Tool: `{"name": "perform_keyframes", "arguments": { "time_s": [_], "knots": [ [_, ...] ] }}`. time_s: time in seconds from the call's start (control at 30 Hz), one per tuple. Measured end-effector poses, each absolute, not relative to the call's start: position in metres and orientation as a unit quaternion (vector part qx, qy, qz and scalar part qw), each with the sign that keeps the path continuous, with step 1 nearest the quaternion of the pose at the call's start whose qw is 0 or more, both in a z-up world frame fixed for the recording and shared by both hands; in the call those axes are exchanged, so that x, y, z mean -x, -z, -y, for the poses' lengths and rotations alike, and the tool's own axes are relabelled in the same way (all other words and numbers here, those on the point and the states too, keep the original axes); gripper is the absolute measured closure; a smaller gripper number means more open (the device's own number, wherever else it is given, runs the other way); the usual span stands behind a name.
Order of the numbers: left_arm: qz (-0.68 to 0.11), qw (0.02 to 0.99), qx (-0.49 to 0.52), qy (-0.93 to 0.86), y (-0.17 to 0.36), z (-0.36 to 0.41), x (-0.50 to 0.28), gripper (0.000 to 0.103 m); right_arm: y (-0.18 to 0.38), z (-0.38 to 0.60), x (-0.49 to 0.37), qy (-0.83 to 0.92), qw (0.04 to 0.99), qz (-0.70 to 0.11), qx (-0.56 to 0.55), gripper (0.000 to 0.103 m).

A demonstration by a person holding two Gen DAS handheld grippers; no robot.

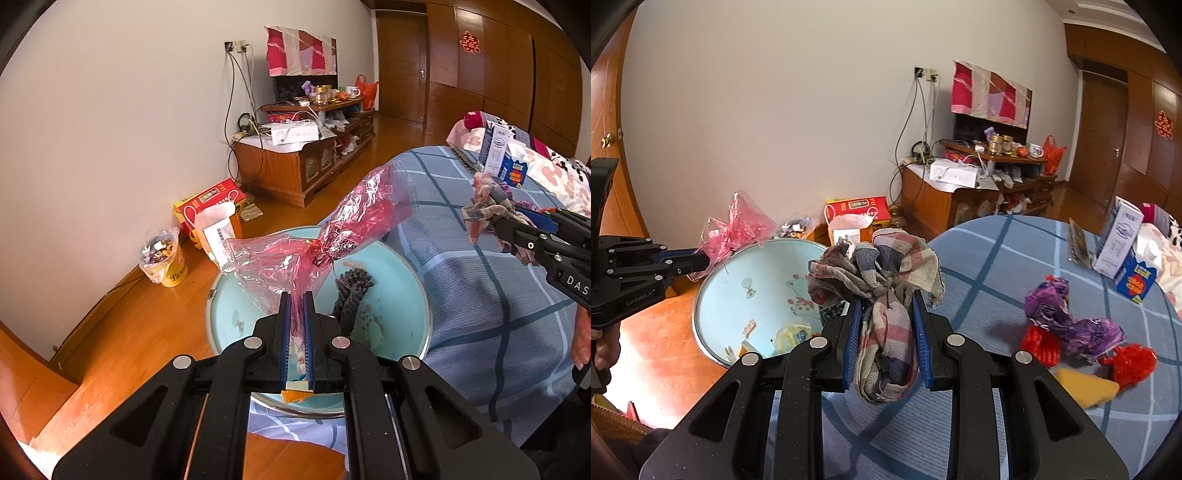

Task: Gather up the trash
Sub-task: 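Carry the plaid cloth and pink bag in both grippers over the basin, then open both grippers above the basin to drop the cloth and pink bag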

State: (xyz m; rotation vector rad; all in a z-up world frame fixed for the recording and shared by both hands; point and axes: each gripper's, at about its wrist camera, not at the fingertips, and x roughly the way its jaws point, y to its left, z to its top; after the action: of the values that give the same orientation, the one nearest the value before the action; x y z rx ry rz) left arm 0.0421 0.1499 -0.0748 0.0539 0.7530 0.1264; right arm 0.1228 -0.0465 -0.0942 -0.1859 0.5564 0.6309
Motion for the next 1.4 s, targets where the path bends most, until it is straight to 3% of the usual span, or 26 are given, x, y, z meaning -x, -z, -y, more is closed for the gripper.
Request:
{"name": "perform_keyframes", "arguments": {
  "time_s": [1.4],
  "knots": [
    [-0.372, 0.923, -0.001, -0.101, 0.083, -0.182, -0.036, 0.097, 0.098, -0.011, -0.124, -0.345, 0.89, -0.272, 0.125, 0.076]
  ]
}}
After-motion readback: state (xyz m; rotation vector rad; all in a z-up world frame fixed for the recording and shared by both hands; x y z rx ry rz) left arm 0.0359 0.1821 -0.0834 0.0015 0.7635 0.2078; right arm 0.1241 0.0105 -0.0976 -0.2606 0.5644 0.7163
